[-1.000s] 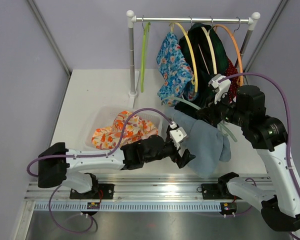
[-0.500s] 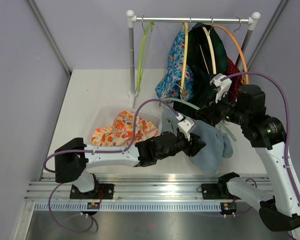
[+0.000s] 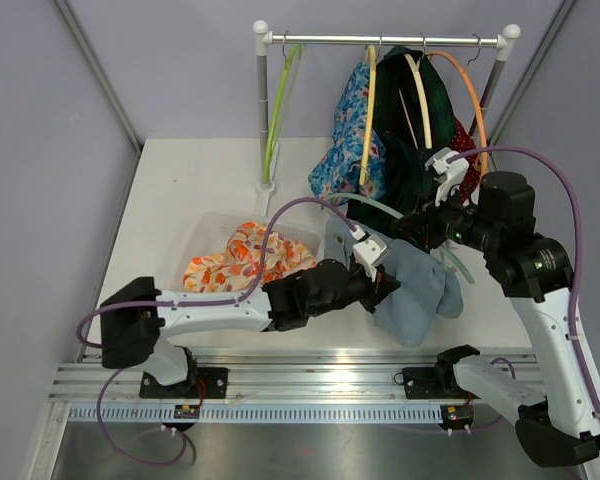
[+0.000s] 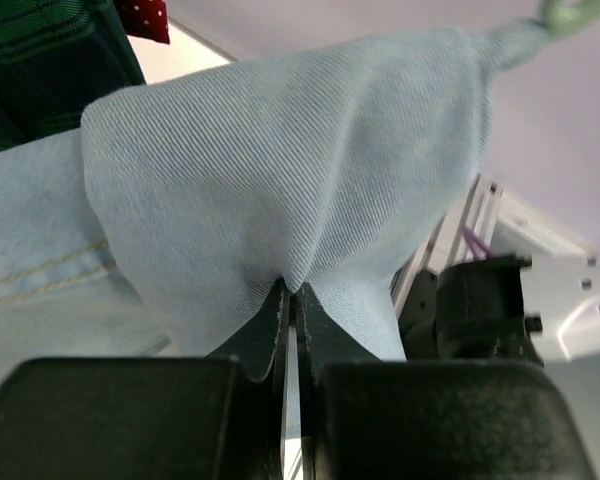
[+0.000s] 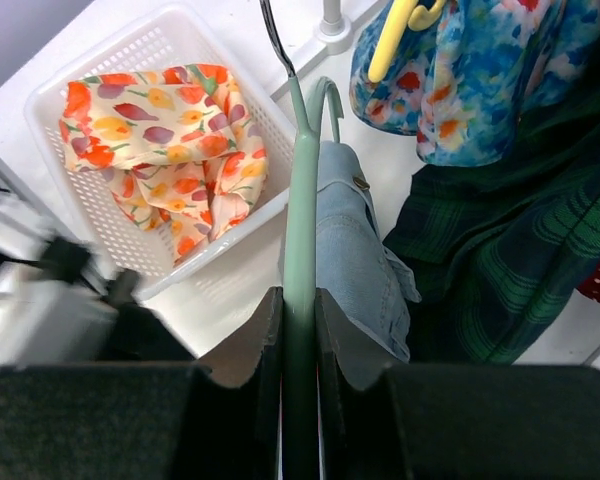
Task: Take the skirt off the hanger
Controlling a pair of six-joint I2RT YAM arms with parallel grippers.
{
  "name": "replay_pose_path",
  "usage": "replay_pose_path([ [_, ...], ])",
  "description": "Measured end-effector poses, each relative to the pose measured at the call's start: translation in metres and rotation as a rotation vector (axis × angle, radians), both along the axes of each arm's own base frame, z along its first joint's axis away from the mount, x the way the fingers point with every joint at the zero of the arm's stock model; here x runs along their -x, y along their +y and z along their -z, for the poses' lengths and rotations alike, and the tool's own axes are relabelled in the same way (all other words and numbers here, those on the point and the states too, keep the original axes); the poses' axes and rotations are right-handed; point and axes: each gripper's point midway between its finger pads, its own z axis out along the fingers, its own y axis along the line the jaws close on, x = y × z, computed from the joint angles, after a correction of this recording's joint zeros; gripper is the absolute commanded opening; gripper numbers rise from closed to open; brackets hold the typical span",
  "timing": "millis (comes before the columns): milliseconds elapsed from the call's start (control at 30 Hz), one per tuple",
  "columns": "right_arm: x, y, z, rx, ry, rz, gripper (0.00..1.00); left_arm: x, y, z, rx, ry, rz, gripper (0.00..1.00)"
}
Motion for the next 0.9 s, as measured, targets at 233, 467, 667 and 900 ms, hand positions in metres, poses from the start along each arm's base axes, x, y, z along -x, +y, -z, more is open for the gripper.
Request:
replay_pose_path([
  [233, -0.009, -0.013, 0.024, 0.061, -0.005, 0.066, 0.00, 0.021, 0.056, -0.083, -0.003, -0.143, 0.039, 0.00],
  [467, -0.017, -0.039, 0.051, 0.129, 0.005, 0.173, 0.00, 0.036, 0.132, -0.174, 0.110, -0.272, 0.020, 0.00],
  [667, -0.022, -0.061, 0.053, 0.164, -0.032, 0.265, 0.00, 0.043, 0.167, -0.205, 0.136, -0.333, 0.010, 0.00],
  [900, -0.026, -0.076, 0.055, 0.184, -0.042, 0.324, 0.00, 0.047, 0.183, -0.271, 0.213, -0.443, 0.009, 0.00],
])
